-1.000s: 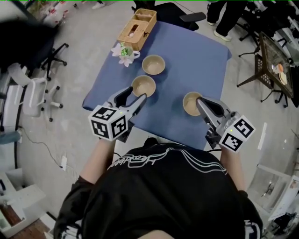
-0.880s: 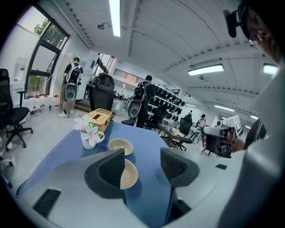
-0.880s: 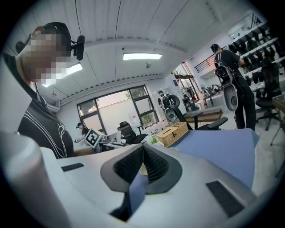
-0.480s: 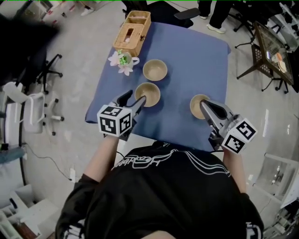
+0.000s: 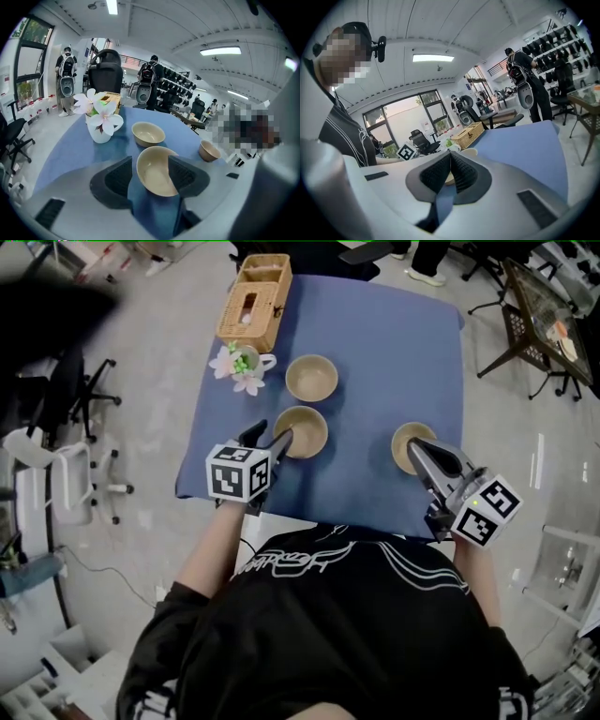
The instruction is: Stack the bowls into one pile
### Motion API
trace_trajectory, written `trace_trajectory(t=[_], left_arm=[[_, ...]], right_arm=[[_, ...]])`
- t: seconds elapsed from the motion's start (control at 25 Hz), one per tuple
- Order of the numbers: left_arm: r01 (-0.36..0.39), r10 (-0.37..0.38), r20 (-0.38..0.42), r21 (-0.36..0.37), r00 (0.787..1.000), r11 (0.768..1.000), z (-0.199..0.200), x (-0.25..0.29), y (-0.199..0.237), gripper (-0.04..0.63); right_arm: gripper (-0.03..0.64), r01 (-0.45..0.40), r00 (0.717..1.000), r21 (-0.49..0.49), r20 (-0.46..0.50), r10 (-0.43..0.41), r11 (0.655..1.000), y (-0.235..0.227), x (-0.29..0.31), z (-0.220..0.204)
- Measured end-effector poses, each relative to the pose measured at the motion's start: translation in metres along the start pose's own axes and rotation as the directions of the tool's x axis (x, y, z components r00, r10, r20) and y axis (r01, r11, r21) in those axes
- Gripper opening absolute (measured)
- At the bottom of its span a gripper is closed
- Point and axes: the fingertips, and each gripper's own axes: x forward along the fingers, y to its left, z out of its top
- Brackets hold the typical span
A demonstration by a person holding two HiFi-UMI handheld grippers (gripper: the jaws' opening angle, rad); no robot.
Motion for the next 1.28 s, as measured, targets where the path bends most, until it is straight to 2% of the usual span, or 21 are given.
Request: trace_trajectory(t=[0.28, 0.48, 0.64, 0.88, 1.28], left_arm=[[0.001, -0.003, -0.074, -0.030, 0.997, 1.000, -0.015, 0.018, 0.017, 0.203], [0.020, -0.026, -0.093, -0.071, 0.995, 0.997, -0.020, 0.027, 0.023, 0.162], [0.035, -0.050, -0.105, -0.142, 0.993, 0.989, -0.025, 0.030, 0.025, 0.115], [0.063, -0.082, -0.086, -0.204, 0.993, 0.977, -0.025, 0.035, 0.022, 0.063], [0.008, -0.028, -0.100, -0.197, 0.995, 0.980, -0.025, 0.035, 0.020, 0.037]], right_arm=[[0.028, 0.020, 1.000, 0.022, 0.008, -0.020, 1.000, -0.012, 0.006, -0.002], [0.028, 0.028, 1.000, 0.037, 0.002, -0.028, 0.999, -0.018, 0.014, -0.006], [0.026, 0.024, 1.000, 0.038, -0.004, -0.024, 0.999, -0.018, 0.015, -0.006], [0.026, 0.004, 1.000, 0.078, 0.020, -0.005, 0.997, -0.021, 0.015, -0.001], [0.026, 0.016, 1.000, 0.057, 0.003, -0.017, 0.998, -0.029, 0.000, -0.003]])
